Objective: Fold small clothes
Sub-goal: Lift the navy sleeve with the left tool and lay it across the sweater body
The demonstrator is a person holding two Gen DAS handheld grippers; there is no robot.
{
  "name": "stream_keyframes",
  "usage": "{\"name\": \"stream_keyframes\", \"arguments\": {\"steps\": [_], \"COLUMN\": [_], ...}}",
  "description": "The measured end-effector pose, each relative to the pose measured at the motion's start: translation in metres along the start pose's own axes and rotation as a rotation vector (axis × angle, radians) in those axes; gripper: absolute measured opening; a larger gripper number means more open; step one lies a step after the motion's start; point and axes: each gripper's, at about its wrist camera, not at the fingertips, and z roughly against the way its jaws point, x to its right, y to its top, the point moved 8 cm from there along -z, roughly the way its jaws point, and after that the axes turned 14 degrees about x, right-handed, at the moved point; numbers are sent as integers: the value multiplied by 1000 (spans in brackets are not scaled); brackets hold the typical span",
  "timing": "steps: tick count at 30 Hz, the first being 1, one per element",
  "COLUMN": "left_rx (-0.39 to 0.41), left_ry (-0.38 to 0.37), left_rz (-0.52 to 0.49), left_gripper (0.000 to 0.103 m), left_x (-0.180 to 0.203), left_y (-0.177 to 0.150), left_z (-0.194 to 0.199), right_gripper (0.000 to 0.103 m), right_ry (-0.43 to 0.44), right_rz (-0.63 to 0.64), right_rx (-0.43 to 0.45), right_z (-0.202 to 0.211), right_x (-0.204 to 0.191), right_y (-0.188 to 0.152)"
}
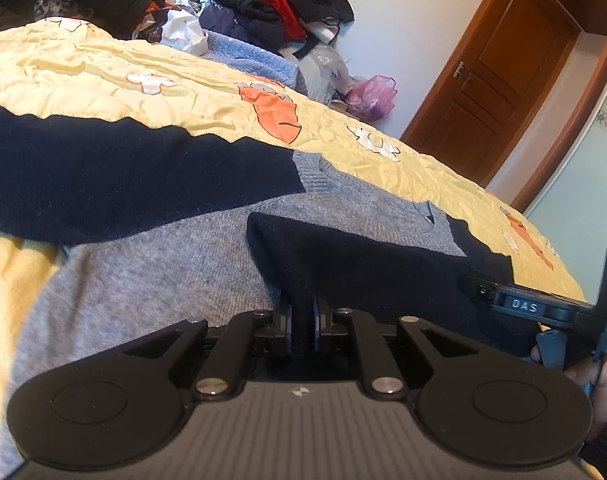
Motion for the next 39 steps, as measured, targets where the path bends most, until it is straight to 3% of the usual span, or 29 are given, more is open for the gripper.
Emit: {"name": "stream_keyframes", "arguments": {"steps": [3,4,5,7,9,12,15,17,22,23,25,32,34,36,39], "left_rx": [70,116,158,236,298,344,421,444,427,421,377,346,365,398,411], "left_ry": [60,84,111,202,328,446,482,438,458,478,506,636,645,578,461], "left_rz": [13,33,61,147,288,624,875,929,883,875,859,744,654,528,283], "left_gripper": [29,39,56,74,74,74,73,73,69,48,19,6,5,3,3], "left_x": [-23,-37,-55,-102,-164,-261,-331,-351,-371,-374,-379,-374,-350,-305,-205], "left_y": [17,25,34,51,68,80,82,88,111,113,111,110,123,141,155], "left_z": [32,46,61,88,112,137,152,149,125,122,113,109,111,108,87], "right_gripper": [103,103,103,103,103,103,103,103,103,103,103,103,103,103,103], "right_ry": [-8,-7,-7,-6,-5,-5,-2,-2,1,1,2,3,2,3,4], "right_rz": [7,5,3,2,1,0,-5,-6,-11,-11,-14,-16,-16,-17,-19], "right_rx": [-1,0,1,2,2,3,5,6,8,8,9,10,10,10,11], "right_z": [0,0,0,1,1,1,1,2,2,2,2,2,2,2,3], "right_x": [0,0,0,1,1,1,2,2,1,1,0,1,1,1,2], "right_y": [0,0,0,0,0,0,0,1,1,1,1,2,2,2,2]}}
